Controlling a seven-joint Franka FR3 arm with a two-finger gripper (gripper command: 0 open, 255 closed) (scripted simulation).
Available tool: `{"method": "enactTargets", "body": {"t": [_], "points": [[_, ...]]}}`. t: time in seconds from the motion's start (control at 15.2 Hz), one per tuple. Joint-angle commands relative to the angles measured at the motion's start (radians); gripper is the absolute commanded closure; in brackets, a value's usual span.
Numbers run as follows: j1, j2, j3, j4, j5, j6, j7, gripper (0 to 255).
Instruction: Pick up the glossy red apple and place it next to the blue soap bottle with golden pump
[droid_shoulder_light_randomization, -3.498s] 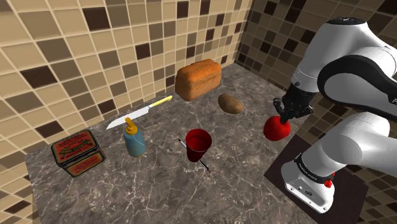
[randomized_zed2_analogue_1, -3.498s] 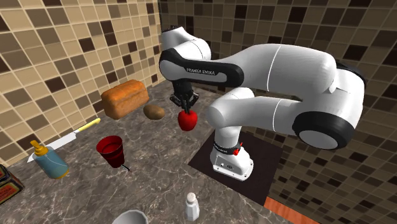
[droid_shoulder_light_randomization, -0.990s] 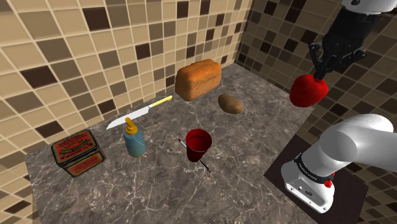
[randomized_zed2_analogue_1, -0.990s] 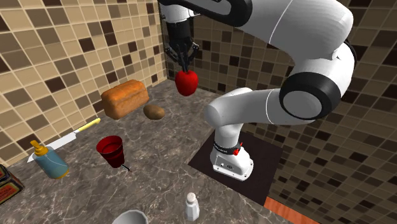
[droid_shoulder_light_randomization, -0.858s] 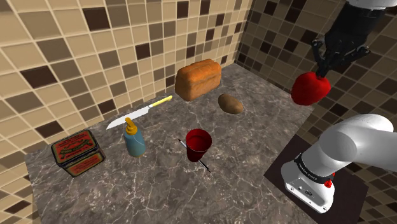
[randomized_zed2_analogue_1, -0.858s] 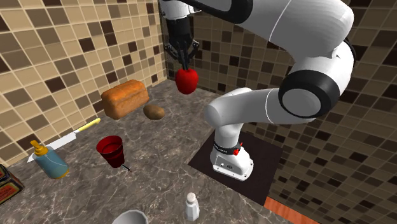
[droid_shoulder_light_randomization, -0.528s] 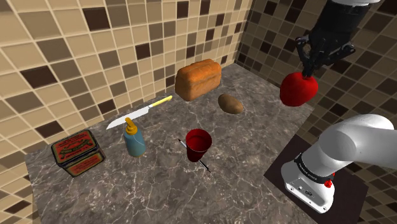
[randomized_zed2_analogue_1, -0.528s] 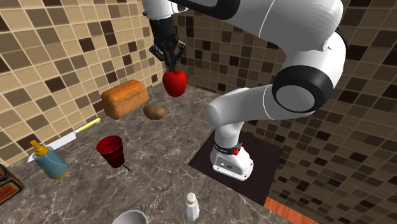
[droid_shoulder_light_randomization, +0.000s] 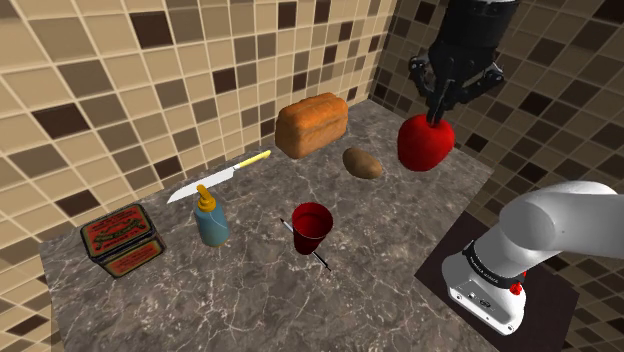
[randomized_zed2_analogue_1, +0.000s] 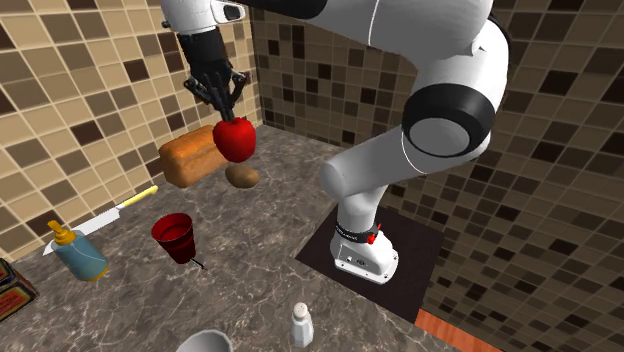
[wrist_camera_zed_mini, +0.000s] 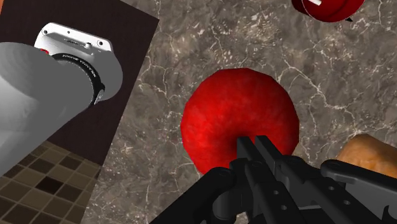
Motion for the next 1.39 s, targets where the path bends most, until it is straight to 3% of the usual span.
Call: {"method": "enactTargets", "body": {"t": [0.0,0.46,0.73,0.86,0.99,1.06,1.32], "points": [[-0.030,0.064,0.065,0.065,0.018,0.016,0.049,255],[-0.160,0.276,0.327,0.293,0.023,0.060,0.229,255],[-0.310,0.432,0.577,0.455,-0.033,0.080,0.361,255],[-0.466,0.519,0.797,0.550,-0.085,0.083,0.437,255],[-0.739,0.518,1.075,0.661,-0.078,0.062,0.463,255],[-0.855,0.469,1.155,0.725,-0.033,0.038,0.448,255],[-1.213,0.256,1.333,1.054,0.163,-0.095,0.430,255]]}}
